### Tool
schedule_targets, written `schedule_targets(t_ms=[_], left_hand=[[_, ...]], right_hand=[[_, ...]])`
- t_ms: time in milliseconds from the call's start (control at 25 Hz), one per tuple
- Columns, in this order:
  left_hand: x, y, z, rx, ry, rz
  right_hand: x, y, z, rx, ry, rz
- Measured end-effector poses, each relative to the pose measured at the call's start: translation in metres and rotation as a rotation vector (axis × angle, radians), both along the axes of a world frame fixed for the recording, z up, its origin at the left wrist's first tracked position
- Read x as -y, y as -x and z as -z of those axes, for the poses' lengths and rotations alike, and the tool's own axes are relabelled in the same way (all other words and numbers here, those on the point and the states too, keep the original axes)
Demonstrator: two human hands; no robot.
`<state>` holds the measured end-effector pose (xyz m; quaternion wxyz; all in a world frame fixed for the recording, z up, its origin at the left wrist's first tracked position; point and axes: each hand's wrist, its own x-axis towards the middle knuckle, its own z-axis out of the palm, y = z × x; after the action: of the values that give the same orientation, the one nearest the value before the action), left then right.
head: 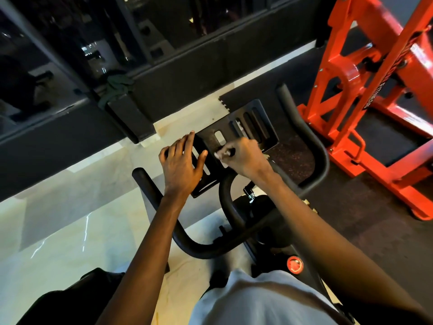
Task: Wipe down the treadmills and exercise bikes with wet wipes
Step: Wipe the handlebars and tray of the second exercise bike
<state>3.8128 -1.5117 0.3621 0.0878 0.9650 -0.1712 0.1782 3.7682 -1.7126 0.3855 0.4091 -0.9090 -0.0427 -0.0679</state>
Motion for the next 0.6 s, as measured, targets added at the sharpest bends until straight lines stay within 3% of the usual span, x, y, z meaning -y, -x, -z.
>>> schedule_targets(t_ms=[80,200,400,600], left_hand=[[0.0,-0.001,0.001,-0.005,-0.005,-0.004],[0.001,-0.002,0.0,-0.026,-0.007,-0.016],[0.002,0.0,-0.005,-0.054,0.006,-0.014],[0.018,0.001,-0.027,-0.257,0.073,-0.043]], right_hand=[[0.008,-0.016,-0.01,0.152,-0.088,0.138],[0.008,-0.035,-0.018,0.277,-0.048,0.23],[0.005,-0.019,-0.004,0.2,0.058,0.204],[0.019,0.001,0.011,0.021,0.078,0.18]])
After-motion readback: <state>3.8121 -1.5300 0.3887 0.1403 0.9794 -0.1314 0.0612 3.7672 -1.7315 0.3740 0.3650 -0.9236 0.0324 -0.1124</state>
